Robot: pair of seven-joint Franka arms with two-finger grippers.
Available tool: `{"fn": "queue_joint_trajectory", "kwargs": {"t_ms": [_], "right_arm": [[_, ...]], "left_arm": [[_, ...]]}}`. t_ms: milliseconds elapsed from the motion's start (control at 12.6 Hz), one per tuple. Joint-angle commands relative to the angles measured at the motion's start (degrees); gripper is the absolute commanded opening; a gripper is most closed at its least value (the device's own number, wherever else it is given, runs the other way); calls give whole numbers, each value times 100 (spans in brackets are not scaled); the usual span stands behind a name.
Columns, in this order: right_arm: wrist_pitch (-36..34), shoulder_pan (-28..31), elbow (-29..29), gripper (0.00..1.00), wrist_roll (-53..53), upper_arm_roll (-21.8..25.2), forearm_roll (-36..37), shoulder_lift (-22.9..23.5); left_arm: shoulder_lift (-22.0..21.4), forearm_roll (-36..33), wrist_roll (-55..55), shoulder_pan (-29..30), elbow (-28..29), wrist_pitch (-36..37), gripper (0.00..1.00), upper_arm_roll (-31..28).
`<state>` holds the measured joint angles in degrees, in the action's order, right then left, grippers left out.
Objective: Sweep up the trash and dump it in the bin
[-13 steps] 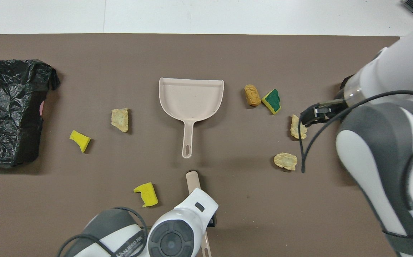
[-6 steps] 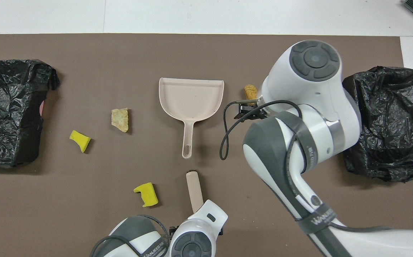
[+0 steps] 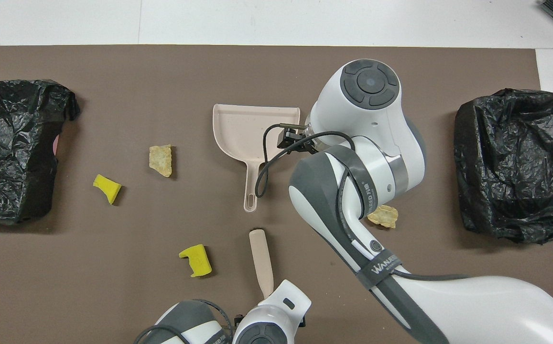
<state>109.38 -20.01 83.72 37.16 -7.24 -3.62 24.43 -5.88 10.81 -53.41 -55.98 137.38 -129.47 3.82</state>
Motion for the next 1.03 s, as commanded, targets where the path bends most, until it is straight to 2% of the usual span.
{"fn": "queue_joint_trajectory", "kwargs": {"t_ms": [0, 79, 318, 556, 715, 953], "right_arm": [[223, -248, -163, 100, 510, -32, -480, 176], [433, -362, -102, 100, 694, -32, -525, 185], [523, -687, -75, 100, 854, -23, -403, 334], [488, -924, -75, 100, 863, -23, 36, 597], [523, -969, -75, 100, 863, -23, 194, 642], [523, -969, -58, 100, 863, -23, 221, 633]], "left_arm": [[-141, 228, -3, -132, 237, -139, 80, -101], [-141, 246, 6, -132, 237, -87, 75, -101], [-124, 238, 94, -97, 202, 36, 48, -118], [-115, 238, 120, -53, 167, 220, 2, -127], [-203, 237, 164, -35, 123, 378, 0, -154], [-256, 159, 226, 183, -114, 1010, 0, -180]]}}
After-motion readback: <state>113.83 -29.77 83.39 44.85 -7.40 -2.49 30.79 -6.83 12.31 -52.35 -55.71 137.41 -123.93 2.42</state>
